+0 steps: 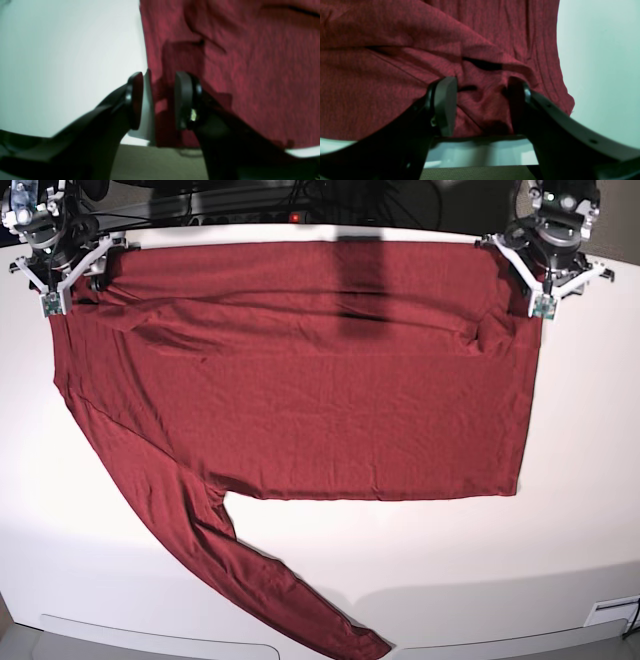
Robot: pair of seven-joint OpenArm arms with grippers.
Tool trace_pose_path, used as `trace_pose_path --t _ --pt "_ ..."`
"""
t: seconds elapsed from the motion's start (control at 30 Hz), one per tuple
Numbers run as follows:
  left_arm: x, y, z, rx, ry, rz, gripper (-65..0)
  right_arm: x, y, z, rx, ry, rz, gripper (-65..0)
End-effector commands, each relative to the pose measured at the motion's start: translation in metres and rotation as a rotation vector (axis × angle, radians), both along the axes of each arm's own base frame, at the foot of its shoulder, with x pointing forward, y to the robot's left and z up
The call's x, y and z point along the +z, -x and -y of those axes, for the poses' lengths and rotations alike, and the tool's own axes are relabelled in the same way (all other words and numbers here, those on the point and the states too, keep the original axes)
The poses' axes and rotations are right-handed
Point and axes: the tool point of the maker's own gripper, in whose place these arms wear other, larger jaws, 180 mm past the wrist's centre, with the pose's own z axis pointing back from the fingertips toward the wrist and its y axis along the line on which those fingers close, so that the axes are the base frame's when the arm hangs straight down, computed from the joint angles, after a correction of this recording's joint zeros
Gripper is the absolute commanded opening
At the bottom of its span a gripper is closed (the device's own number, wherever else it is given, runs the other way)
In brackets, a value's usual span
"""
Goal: Fold the T-shirt properly
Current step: 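Hold the stretched shirt edge with both grippers, then open both grippers and release the shirt edge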
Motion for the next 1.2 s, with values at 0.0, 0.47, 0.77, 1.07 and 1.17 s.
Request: trace_pose_path --t 0.0,0.47,0.77,1.07,1.17 --pt "0.010 -0.006 -0.003 -0.010 -0.023 0.039 -45.1 0.004 0.001 0.004 0.011 0.018 -0.007 -33.6" --pt "0.013 -0.009 -0.004 -0.019 -0.042 0.051 -45.0 0.004 0.001 0.003 0.010 0.010 0.006 -33.6" --pt "0.043 -0.024 0.011 -0.037 -0.012 0.130 -45.0 0.014 -0.023 0.000 0.019 0.009 0.078 -33.6" --pt "0.061 -0.032 0.014 -0.059 -0.037 0.182 -45.0 0.046 -0.053 -0.016 0.082 0.021 0.183 -33.6" --pt "0.067 -0.037 0.017 -0.076 -0.029 0.228 -45.0 0.060 -0.064 -0.024 0.109 0.025 0.231 -33.6"
